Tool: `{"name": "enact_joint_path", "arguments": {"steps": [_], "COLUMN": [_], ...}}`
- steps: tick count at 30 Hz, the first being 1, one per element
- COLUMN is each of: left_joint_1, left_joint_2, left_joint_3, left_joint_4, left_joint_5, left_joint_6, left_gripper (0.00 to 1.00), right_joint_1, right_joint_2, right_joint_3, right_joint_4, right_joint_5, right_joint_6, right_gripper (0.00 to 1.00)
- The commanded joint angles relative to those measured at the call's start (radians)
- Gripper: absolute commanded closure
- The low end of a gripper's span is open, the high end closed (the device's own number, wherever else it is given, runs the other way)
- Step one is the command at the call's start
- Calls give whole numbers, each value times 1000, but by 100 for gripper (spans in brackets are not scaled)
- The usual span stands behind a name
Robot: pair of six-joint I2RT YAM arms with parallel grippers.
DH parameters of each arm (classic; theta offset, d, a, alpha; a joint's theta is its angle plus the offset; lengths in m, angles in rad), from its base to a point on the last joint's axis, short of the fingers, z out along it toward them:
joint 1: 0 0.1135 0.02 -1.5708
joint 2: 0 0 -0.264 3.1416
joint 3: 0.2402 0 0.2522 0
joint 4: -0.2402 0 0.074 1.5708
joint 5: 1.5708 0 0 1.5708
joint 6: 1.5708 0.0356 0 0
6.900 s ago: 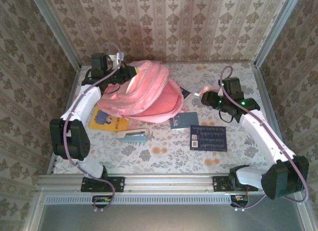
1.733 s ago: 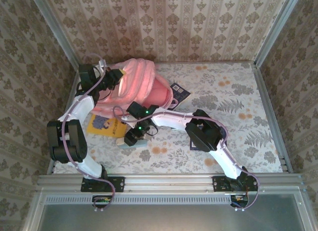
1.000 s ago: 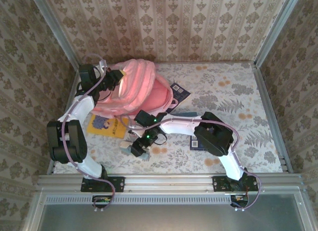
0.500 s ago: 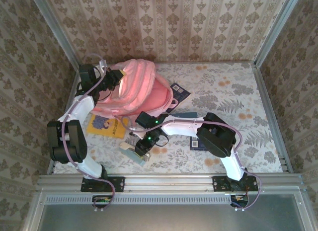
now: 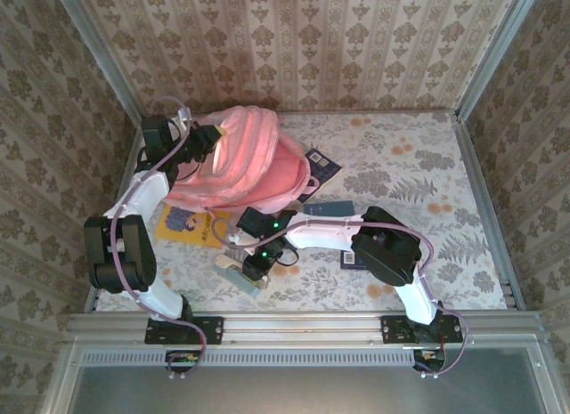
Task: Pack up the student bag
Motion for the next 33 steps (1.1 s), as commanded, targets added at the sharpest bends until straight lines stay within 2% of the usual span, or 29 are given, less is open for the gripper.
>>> {"name": "enact_joint_path", "arguments": {"steps": [1, 10, 17, 21, 27, 30, 33], "left_joint_1": [7, 7, 5, 0, -6, -28, -71], "left_joint_2": [-34, -31, -29, -26, 3, 11, 9], "left_joint_3": [20, 19, 30, 56, 137, 218, 315], "left_joint_4": [5, 2, -1, -12, 20, -50, -189], "left_joint_5": [-10, -10, 2, 30, 124, 162, 187], "left_joint_6": [23, 26, 35, 47, 28, 75, 179], "left_gripper": [100, 100, 100, 100, 100, 100, 100], "right_joint_1": [12, 17, 8, -18, -112, -175, -231], "right_joint_2": [8, -90, -253, -380, -619, -749, -853], "right_joint_3": [22, -50, -216, -338, -524, -597, -628], "right_joint_4": [-21, 26, 122, 183, 250, 256, 224], "right_joint_5": [62, 102, 186, 250, 339, 404, 461], "right_joint_6": [-13, -10, 41, 84, 161, 203, 230], "right_gripper": [70, 86, 99, 100, 100, 100, 100]}}
